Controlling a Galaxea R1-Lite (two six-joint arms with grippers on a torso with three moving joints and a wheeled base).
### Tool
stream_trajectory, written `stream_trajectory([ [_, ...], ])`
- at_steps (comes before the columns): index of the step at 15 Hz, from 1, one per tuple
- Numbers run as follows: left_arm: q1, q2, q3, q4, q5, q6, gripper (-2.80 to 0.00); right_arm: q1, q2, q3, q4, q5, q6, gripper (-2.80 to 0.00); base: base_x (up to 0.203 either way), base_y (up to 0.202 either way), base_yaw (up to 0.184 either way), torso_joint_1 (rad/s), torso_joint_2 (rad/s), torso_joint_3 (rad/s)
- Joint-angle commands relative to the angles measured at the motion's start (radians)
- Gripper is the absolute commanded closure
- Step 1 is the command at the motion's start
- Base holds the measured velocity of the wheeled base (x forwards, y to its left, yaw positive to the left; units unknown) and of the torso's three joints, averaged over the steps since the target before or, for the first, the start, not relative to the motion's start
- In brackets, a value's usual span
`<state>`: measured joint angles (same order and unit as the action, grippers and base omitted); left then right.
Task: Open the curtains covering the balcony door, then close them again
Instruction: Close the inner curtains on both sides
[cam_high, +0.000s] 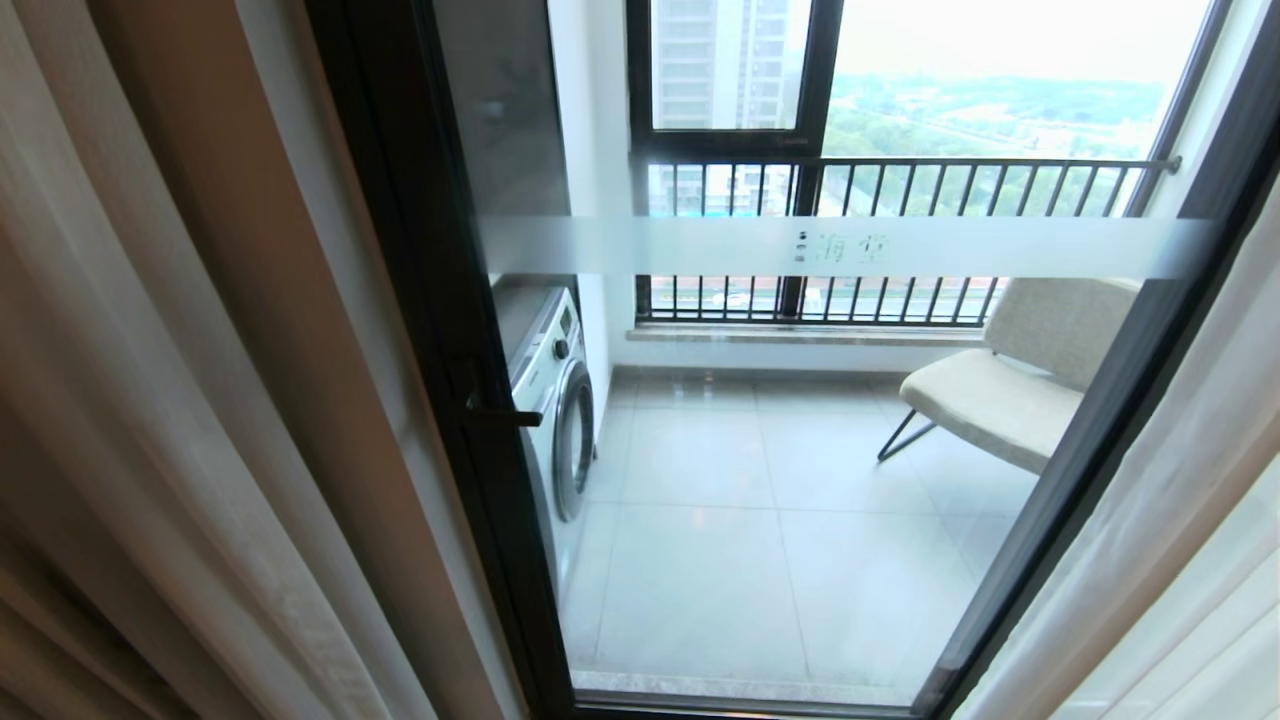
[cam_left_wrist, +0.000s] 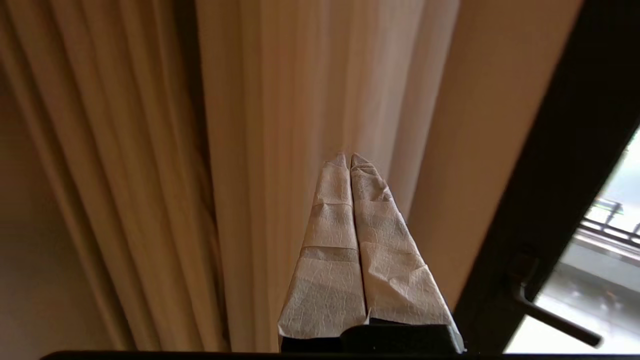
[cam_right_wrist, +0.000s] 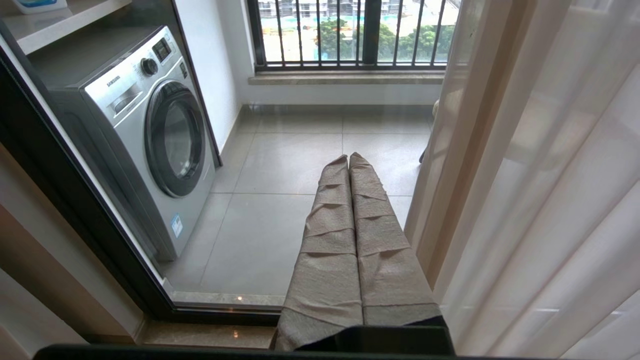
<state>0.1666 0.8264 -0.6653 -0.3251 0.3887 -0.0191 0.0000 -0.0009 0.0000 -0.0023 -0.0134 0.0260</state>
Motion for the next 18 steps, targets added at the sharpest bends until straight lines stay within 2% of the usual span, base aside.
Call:
stream_trajectory([
  [1,0.085,0.14,-0.076,-0.006,0.002,-0.002,0.0,0.0,0.001,0.0,-0.001,0.0,0.0,0.0,0.0,0.0,0.0,0.0,0.0,0.0],
  [4,0.102,0.236,-0.126,-0.068,-0.004,-0.005,0.0,0.0,0.001,0.0,-0.001,0.0,0.0,0.0,0.0,0.0,0.0,0.0,0.0,0.0],
  [5,0.103,0.264,-0.134,-0.106,-0.009,-0.005,-2.8,0.0,0.001,0.0,-0.001,0.0,0.0,0.0,0.0,0.0,0.0,0.0,0.0,0.0],
  [11,0.103,0.333,-0.141,-0.134,-0.068,-0.028,-2.8,0.0,0.001,0.0,-0.001,0.0,0.0,0.0,0.0,0.0,0.0,0.0,0.0,0.0],
  [14,0.103,0.374,-0.145,-0.139,-0.074,-0.033,-2.8,0.0,0.001,0.0,-0.001,0.0,0.0,0.0,0.0,0.0,0.0,0.0,0.0,0.0],
  [18,0.106,0.493,-0.147,-0.269,-0.102,-0.035,-2.8,0.0,0.001,0.0,-0.001,0.0,0.0,0.0,0.0,0.0,0.0,0.0,0.0,0.0],
])
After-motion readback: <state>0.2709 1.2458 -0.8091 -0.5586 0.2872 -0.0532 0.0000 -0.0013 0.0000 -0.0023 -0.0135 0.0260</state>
